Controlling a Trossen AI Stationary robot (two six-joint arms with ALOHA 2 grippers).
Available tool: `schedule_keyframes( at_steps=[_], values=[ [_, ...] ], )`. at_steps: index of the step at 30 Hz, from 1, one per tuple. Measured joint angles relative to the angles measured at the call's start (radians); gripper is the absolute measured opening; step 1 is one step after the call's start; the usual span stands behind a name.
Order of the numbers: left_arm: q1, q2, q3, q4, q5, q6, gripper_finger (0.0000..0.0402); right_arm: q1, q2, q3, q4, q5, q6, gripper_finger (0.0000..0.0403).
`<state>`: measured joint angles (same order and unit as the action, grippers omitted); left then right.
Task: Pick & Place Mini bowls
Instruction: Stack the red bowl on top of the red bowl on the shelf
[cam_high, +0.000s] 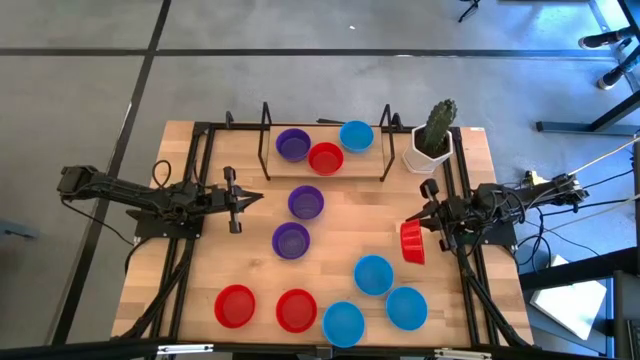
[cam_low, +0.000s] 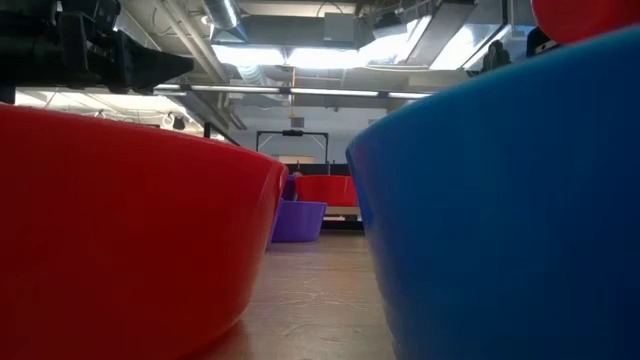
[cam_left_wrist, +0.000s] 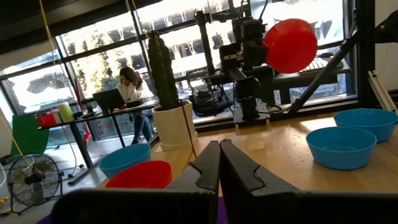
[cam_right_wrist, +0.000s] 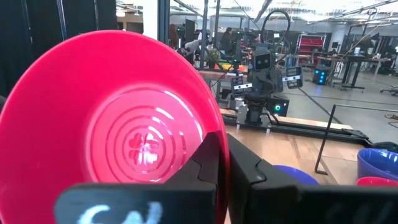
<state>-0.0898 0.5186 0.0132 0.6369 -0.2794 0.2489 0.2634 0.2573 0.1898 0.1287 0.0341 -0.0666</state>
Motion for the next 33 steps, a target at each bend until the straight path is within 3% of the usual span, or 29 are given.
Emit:
schedule_keyframes(
  at_steps=[7,11,18,21,33],
  values=[
    [0.000,0.000,0.000,0.000,0.000,0.000,0.0008,0.000,0.000,0.000,0.000,0.001,0.002,0.0010],
    [0.000,0.000,0.000,0.000,0.000,0.000,0.0004,0.000,0.024,0.000,0.062,0.081,0.047,0.0010],
    [0.000,0.000,0.000,0.002,0.000,-0.003,0.0006,-0.043,0.227,0.118,0.100,0.182,0.037,0.0010],
    [0.000,0.000,0.000,0.002,0.000,-0.003,0.0008,-0.093,0.359,0.288,-0.013,0.150,0.055,0.0007],
    [0.000,0.000,0.000,0.002,0.000,-0.003,0.0007,-0.387,1.075,1.179,-0.701,0.148,-0.015,0.0005]
  ],
)
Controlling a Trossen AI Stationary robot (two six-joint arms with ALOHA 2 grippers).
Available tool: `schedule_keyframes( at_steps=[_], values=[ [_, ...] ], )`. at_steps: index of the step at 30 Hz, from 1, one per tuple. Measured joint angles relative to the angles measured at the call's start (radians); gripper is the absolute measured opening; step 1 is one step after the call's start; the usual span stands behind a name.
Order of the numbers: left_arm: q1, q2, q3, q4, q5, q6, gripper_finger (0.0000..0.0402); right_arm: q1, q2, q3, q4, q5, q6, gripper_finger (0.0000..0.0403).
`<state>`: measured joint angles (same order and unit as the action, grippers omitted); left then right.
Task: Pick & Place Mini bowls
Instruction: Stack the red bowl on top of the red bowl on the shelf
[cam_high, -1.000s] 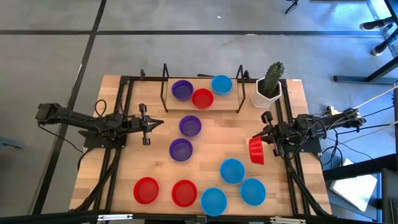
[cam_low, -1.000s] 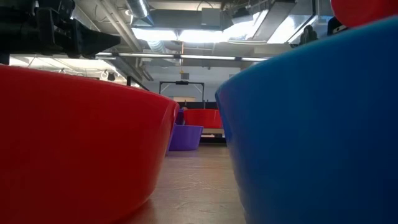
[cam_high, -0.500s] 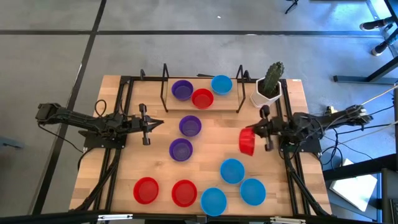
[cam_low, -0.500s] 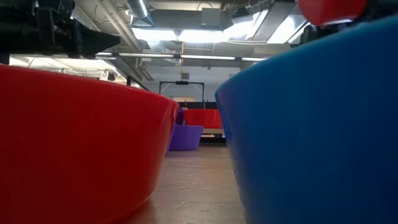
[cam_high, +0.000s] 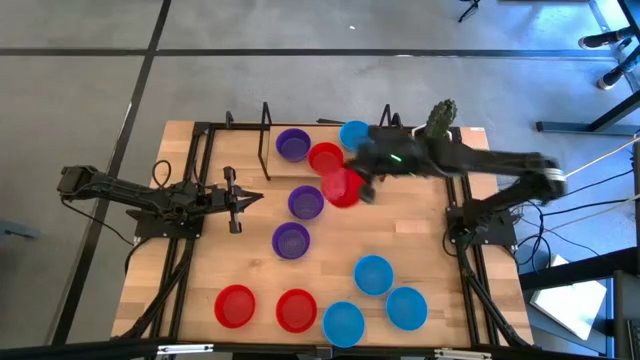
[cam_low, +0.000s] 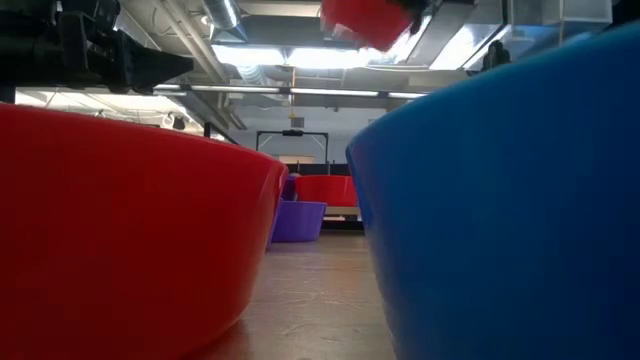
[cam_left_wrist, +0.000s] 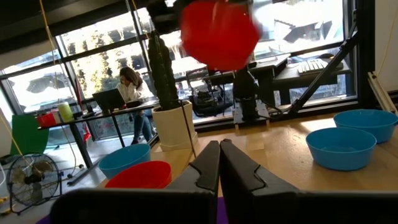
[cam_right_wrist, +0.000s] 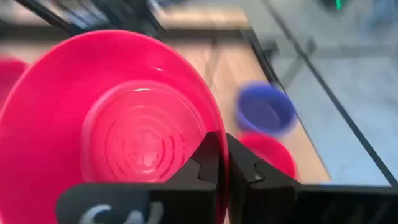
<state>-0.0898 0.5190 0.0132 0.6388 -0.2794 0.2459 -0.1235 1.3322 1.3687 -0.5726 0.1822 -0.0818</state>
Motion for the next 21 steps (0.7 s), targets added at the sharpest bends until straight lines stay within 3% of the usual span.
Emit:
schedule_keyframes(
  at_steps=[5,10,15,21],
  values=[
    [0.000,0.000,0.000,0.000,0.000,0.000,0.0005,-0.175,0.297,0.304,-0.252,-0.018,-0.019,0.0005],
    [0.000,0.000,0.000,-0.006,0.000,0.001,0.0002,-0.291,0.519,0.489,-0.385,-0.055,-0.057,0.0005],
    [0.000,0.000,0.000,-0.007,0.000,0.002,0.0007,-0.347,0.646,0.575,-0.406,-0.110,-0.081,0.0005],
    [0.000,0.000,0.000,-0.008,-0.034,0.003,0.0004,-0.374,0.691,0.582,-0.391,-0.124,-0.078,0.0005]
  ],
)
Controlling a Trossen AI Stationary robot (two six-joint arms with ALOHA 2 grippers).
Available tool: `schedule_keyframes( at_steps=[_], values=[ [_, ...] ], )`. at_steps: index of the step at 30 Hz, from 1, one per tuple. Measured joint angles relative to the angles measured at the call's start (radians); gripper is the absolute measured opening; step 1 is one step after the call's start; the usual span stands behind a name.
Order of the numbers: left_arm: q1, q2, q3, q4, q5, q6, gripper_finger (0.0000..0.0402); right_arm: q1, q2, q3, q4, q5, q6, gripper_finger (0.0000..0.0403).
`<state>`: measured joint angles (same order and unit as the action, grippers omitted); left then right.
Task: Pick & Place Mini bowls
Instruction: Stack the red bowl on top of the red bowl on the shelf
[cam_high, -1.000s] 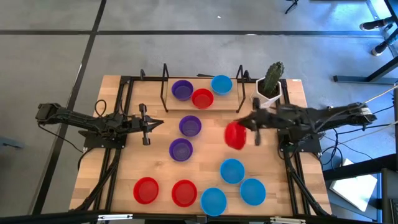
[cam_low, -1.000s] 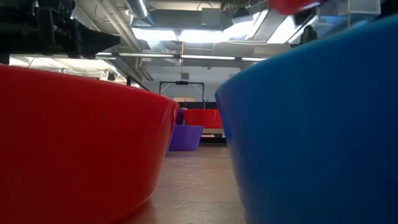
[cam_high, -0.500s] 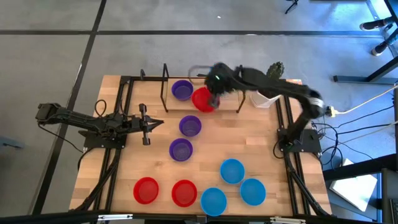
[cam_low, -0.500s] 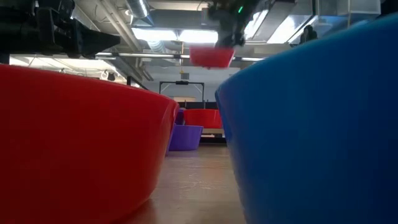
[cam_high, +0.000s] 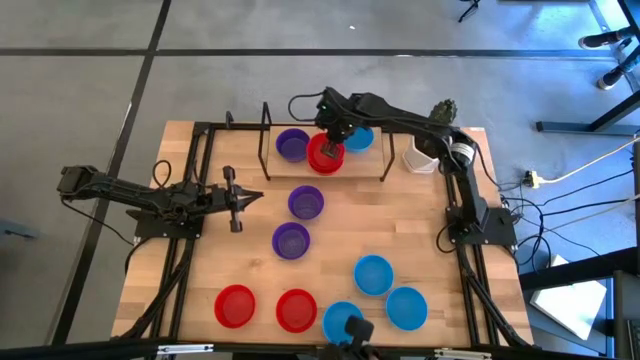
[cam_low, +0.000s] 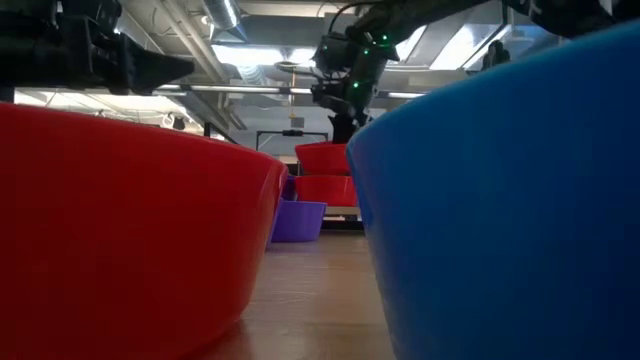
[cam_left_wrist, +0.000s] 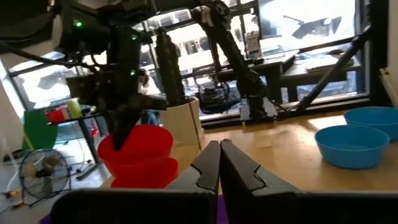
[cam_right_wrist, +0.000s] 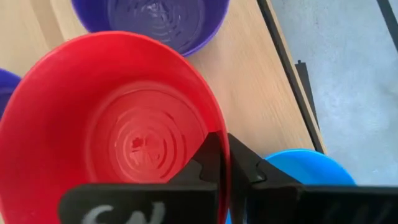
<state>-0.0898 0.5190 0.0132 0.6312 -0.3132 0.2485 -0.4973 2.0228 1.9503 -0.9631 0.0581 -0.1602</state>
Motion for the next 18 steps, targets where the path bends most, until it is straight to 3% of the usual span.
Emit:
schedule_keyframes(
  at_steps=[18],
  values=[
    [0.000,0.000,0.000,-0.001,-0.007,-0.001,0.0002,-0.006,0.015,-0.077,0.076,0.001,0.018,0.0008]
  ],
)
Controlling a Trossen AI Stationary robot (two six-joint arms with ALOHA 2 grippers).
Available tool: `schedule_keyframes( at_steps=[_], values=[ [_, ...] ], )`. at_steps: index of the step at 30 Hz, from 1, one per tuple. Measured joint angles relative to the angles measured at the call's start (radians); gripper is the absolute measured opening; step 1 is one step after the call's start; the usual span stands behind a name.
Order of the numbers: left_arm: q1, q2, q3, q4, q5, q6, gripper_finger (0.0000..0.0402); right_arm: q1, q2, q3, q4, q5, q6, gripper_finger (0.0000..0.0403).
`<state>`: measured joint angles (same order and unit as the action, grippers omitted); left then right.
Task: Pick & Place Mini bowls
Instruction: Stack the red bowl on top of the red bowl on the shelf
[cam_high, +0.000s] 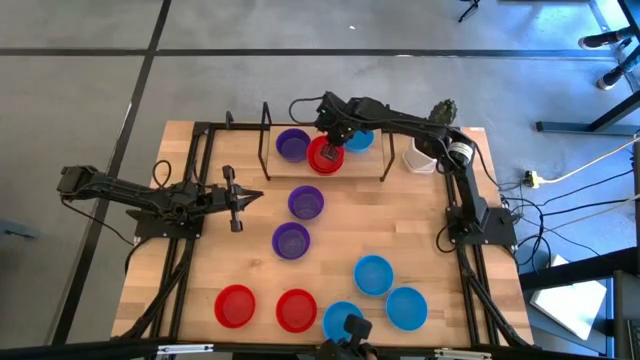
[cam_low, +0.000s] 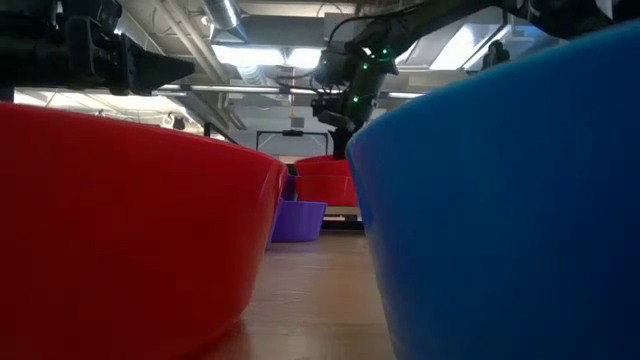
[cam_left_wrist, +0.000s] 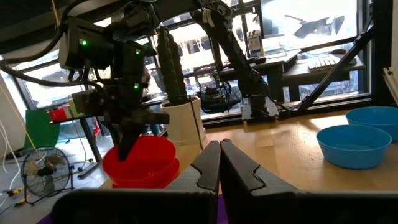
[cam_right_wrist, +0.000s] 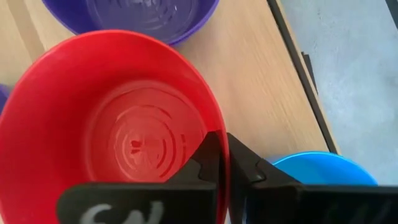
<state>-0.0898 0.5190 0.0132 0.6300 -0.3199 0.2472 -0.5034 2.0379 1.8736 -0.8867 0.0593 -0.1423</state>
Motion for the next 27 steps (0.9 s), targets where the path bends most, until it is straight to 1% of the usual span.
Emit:
schedule_keyframes(
  at_steps=[7,15,19,23,27],
  values=[
    [0.000,0.000,0.000,0.000,0.000,-0.001,0.0008,0.000,-0.001,0.000,0.003,0.000,0.010,0.0009],
    [0.000,0.000,0.000,-0.001,0.000,-0.001,0.0002,-0.003,0.045,0.000,0.007,0.000,-0.011,0.0012],
    [0.000,0.000,0.000,-0.006,-0.001,-0.001,0.0004,-0.009,0.048,0.000,0.010,-0.002,-0.019,0.0015],
    [0.000,0.000,0.000,-0.006,-0.001,0.000,0.0009,-0.009,0.048,0.000,0.003,0.002,-0.029,0.0029],
    [0.000,0.000,0.000,-0.006,-0.001,-0.001,0.0010,-0.009,0.048,0.000,-0.001,0.001,-0.044,0.0054]
  ],
)
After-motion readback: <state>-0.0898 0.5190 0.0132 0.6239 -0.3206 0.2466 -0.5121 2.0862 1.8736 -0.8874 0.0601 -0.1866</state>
